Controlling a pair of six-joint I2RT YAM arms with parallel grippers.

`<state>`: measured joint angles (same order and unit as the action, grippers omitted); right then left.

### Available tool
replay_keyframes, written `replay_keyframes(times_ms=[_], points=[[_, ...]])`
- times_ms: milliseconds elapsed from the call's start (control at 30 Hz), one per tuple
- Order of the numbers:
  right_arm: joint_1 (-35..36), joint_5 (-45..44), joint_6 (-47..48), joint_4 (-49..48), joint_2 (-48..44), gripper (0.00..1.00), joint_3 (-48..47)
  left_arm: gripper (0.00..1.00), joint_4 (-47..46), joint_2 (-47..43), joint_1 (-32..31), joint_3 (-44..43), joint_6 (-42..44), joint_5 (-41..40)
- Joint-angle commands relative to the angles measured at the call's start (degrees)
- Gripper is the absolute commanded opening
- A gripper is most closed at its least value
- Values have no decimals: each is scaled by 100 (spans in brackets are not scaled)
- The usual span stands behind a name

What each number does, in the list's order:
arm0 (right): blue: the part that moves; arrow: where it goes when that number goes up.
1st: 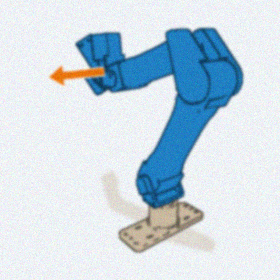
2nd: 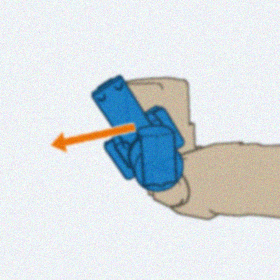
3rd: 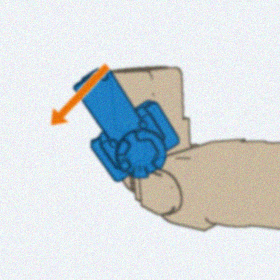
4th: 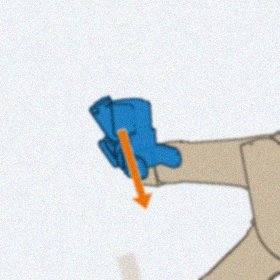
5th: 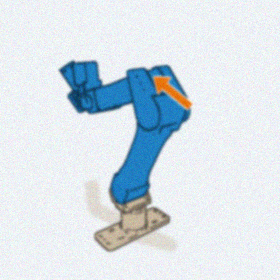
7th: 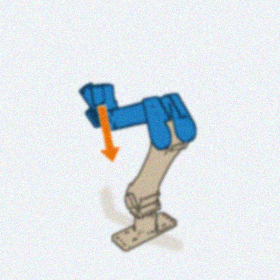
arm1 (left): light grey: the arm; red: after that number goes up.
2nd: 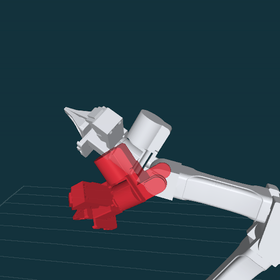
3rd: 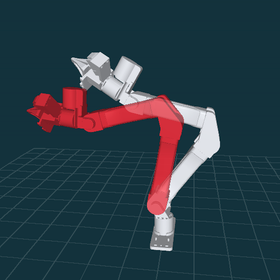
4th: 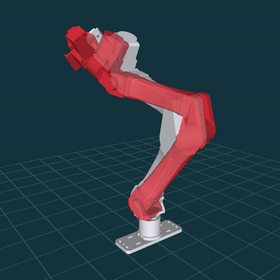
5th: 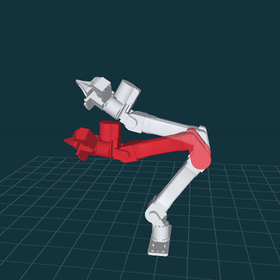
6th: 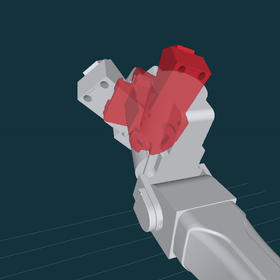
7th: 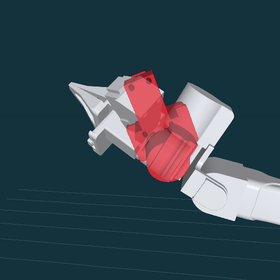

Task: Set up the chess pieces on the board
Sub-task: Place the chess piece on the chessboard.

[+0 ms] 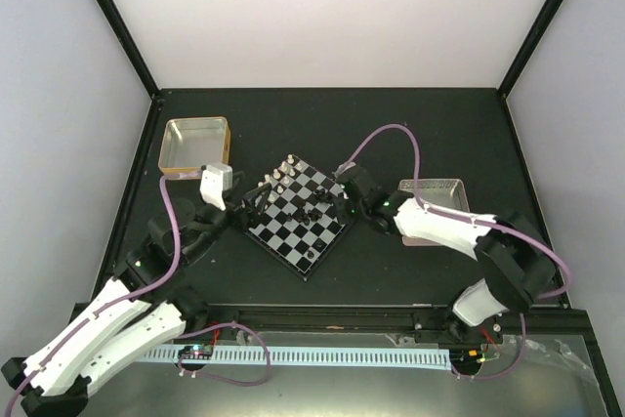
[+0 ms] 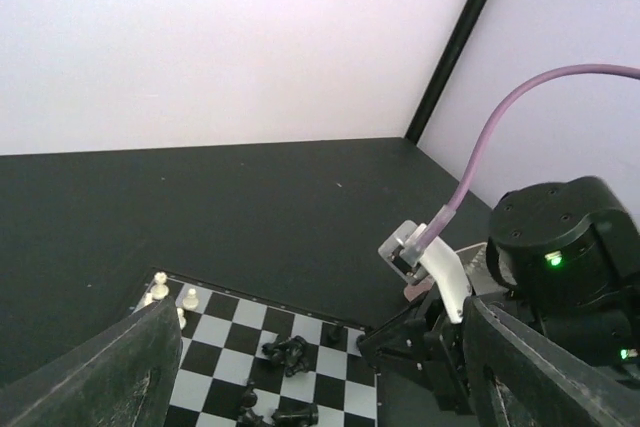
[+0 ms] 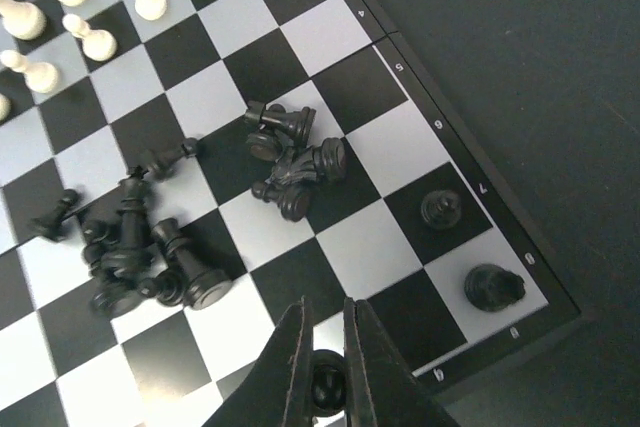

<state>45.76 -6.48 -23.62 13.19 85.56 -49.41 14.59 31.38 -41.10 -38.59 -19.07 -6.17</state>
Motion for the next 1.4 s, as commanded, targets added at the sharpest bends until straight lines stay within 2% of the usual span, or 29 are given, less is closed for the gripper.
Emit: replay_keyframes(times_ms=[0,267,567,1000,1167,1367], points=[[168,-701,174,-320,459,2,-301,80,500,-171,22,-280,217,-372],[249,-1229,19,-410,1208,2,-572,83,542,-267,16,-174,315,-397],[242,-1571,-269,-405,1543,6,-738,83,539,-238,23,-114,272,-385],[247,-1556,-446,-534,1801,10,-750,83,542,-186,23,-108,323,-299],[248,-1495,-452,-470,1747,16,-781,83,542,-129,21,-113,325,-288],[244,-1413,-570,-254,1416,32,-880,83,551,-70,22,-115,326,-268]])
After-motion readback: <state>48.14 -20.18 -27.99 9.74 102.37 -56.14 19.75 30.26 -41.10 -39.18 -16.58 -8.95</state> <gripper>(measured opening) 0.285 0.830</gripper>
